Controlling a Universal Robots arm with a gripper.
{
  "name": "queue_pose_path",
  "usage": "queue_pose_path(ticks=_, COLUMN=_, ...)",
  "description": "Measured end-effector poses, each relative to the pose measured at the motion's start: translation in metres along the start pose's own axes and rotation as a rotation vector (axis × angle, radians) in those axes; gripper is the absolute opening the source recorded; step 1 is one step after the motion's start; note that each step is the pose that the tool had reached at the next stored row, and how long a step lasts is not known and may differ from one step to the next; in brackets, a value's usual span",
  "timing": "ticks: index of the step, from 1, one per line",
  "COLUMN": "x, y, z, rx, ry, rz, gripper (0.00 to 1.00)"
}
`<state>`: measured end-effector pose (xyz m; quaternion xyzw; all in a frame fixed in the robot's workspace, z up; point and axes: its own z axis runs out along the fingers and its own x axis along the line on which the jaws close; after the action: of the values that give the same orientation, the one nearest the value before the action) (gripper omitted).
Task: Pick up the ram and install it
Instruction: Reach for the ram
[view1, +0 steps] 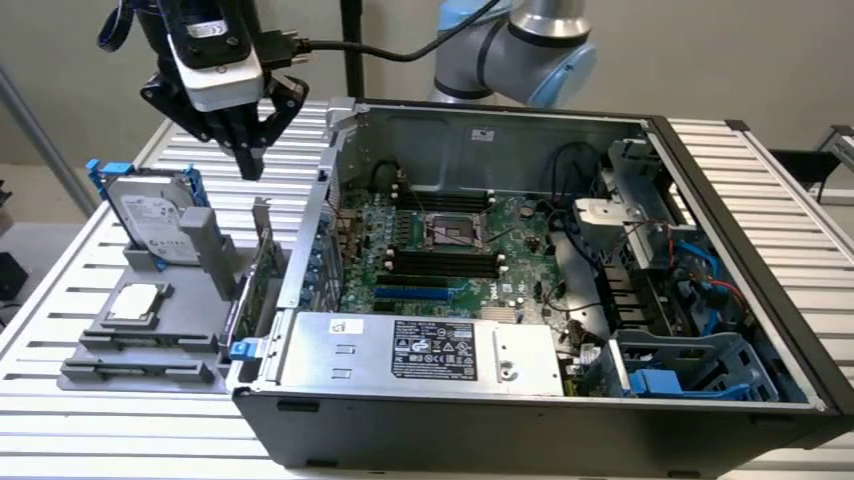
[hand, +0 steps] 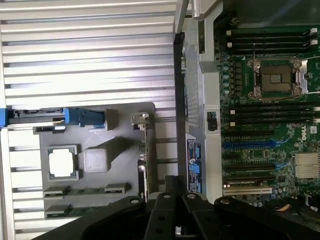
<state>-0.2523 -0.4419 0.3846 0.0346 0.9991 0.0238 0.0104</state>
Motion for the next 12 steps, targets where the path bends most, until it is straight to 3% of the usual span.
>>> queue_pose_path(ticks=12, x=0.054, y=-0.0105, z=0.0097, rx=0.0000, ry=0.0000, rz=0.000, gripper=0.11)
